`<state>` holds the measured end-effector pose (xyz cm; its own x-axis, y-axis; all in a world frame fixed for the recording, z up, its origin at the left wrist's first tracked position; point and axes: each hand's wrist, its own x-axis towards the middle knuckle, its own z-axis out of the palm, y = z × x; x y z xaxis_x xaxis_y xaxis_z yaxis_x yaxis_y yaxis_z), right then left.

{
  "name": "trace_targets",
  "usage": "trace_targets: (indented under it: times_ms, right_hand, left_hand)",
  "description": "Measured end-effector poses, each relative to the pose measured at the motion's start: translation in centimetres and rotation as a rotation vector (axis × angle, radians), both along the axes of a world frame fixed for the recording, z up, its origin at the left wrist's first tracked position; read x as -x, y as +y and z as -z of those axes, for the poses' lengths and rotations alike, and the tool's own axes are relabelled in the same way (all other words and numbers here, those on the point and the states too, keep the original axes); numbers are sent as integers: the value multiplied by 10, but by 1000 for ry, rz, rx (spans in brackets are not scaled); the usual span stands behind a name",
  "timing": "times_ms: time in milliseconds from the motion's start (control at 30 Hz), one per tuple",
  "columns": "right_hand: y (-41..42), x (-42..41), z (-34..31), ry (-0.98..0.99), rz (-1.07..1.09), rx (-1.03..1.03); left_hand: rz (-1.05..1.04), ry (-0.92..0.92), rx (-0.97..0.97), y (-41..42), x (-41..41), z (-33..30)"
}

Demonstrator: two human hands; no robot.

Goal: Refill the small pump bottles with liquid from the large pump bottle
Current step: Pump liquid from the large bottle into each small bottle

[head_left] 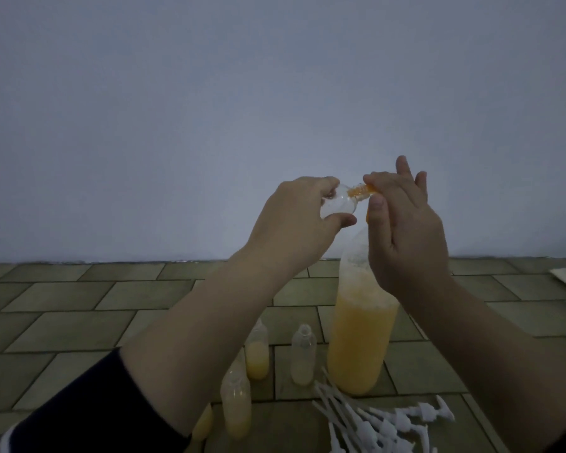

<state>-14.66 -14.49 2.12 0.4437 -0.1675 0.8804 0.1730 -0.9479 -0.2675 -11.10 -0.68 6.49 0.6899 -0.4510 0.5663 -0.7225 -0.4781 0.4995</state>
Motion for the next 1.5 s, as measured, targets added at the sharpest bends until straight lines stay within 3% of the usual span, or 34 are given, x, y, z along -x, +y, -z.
trace_targets:
  times_ms: [233,533,800,1500]
  right_hand:
    - [-3,3,-12,-51,-31,-5]
    - [-1,8,-8,23,-44,-4]
    - [-1,2,-1,-59,-20,-33]
    - [2,10,-8,21,-16,-43]
  left_hand:
    - [22,-28,39,1,3,-5]
    - [19,13,15,2,5,-1]
    - [33,6,34,0,6,-1]
    - [7,14,30,0,10,0]
